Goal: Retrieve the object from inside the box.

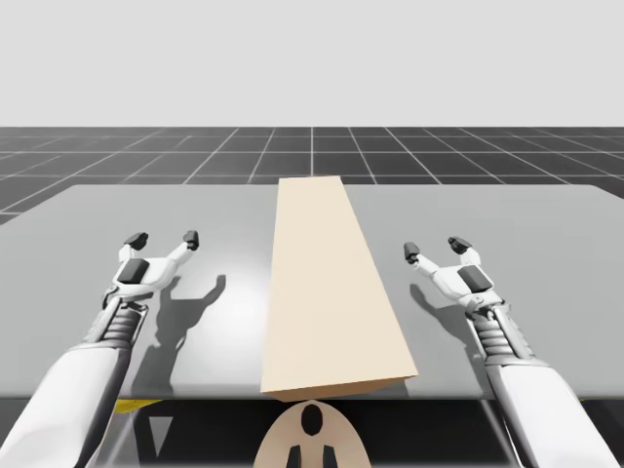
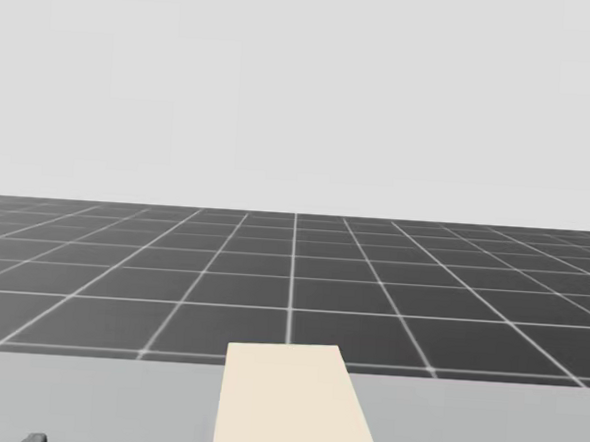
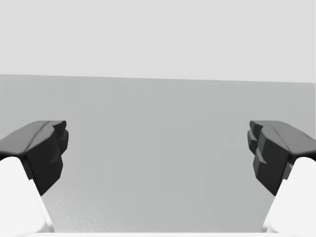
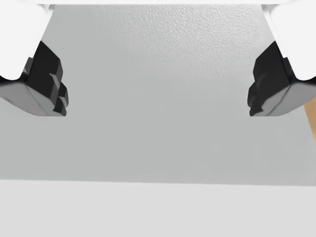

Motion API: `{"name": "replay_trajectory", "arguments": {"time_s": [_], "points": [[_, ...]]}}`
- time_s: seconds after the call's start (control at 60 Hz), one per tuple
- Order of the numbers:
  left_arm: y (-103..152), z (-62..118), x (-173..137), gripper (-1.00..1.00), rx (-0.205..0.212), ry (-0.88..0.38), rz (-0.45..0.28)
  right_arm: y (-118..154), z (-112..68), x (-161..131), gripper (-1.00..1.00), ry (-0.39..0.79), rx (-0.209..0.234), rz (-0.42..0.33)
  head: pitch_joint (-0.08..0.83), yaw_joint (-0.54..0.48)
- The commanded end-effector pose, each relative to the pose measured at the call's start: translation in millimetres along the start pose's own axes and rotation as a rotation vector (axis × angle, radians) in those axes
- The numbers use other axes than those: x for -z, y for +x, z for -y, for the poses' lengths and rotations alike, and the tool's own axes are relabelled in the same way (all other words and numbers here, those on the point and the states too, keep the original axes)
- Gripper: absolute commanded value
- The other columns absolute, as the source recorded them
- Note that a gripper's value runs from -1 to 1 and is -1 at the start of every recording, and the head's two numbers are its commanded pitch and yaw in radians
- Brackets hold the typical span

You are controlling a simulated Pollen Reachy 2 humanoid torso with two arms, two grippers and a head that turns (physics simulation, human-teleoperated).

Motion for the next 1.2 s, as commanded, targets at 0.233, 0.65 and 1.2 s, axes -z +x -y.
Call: {"name": "replay_trajectory", "arguments": {"time_s": [0.233,0.65,1.2], "points": [[-12,7.2,4,-1.00,0.041,-0.085,-0.131,-13,-7.2,4,-1.00,0.077,-0.018,-0.104,-0.009,0.00],[-19,56.8,-21,-1.00,0.151,-0.471,-0.127,-21,-60.2,-9,-1.00,0.469,-0.137,-0.122,-0.010,0.00],[-15,133.0,-76,-1.00,0.188,-0.900,-0.090,-12,-85.1,-30,-1.00,0.662,-0.221,-0.023,-0.007,-0.01]]}}
